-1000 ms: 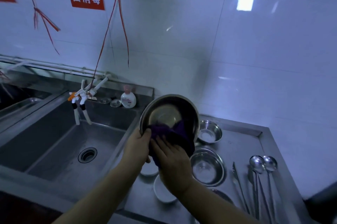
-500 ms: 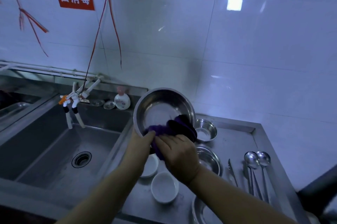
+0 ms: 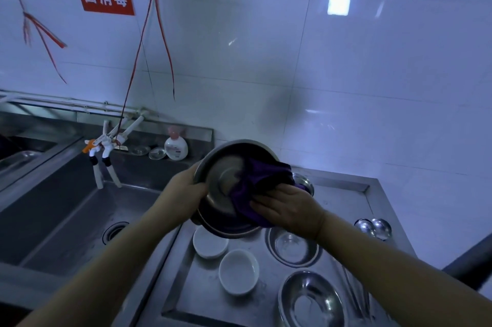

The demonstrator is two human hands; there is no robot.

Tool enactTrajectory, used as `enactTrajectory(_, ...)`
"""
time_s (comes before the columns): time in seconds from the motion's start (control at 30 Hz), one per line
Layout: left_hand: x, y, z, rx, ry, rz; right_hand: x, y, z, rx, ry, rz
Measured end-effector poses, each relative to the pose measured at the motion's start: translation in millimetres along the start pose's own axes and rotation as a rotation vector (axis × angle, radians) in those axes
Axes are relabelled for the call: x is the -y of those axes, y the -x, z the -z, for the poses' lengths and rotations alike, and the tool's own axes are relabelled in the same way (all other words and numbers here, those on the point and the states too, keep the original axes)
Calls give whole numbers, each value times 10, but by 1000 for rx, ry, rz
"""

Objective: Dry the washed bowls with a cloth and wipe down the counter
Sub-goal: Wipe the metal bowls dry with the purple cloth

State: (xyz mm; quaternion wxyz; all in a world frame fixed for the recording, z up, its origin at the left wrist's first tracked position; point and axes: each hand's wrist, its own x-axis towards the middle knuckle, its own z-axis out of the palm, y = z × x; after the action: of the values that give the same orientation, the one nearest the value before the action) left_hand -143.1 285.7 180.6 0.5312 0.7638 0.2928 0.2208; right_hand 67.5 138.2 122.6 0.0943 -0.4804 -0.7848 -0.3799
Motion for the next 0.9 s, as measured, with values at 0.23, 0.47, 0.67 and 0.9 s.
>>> enactTrajectory(0.23,-14,-40,-199,-128,-26,-29,647,-136,-152,-116,-5,-463)
enactTrajectory(0.47,81,-54,-532,-216,136,-71,1042,-524,-174,-194,-202,-797)
enactTrajectory(0.67,-13,-121,-210,-41,-21,-38,557,-8,-81,-52,-55,-254)
enactTrajectory(0.9,-123,-88,-220,-104,130,-8,352,-131,65,-116,66,-298)
